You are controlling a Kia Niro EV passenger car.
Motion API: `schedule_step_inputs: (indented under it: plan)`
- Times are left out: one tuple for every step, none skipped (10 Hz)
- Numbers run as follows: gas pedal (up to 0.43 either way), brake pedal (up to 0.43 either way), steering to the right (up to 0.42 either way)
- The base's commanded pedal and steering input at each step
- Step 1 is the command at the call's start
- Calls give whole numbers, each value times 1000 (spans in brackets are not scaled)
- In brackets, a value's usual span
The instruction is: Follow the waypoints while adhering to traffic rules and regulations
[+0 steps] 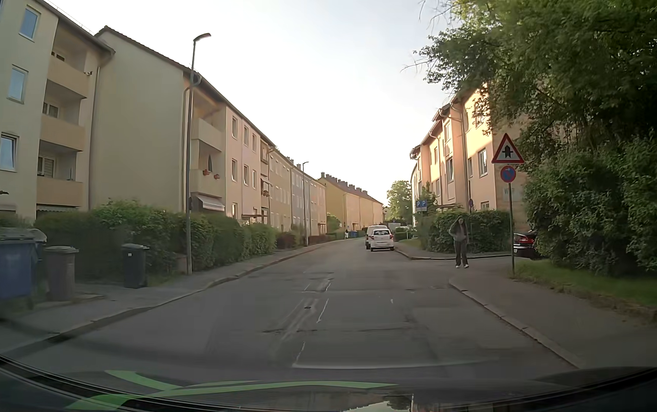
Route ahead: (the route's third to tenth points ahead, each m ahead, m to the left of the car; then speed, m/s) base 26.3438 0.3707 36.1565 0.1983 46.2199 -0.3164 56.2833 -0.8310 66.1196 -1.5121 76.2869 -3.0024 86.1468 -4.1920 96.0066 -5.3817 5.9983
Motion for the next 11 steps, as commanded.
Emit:
schedule_step_inputs:
  plan:
    - [28, 0, -6]
    - [28, 0, -10]
    - [28, 0, -18]
    - [28, 0, -27]
    - [28, 0, -35]
    - [28, 0, -41]
    - [28, 0, -43]
    - [28, 0, -43]
    - [28, 0, -41]
    - [67, 0, -38]
    - [87, 0, -35]
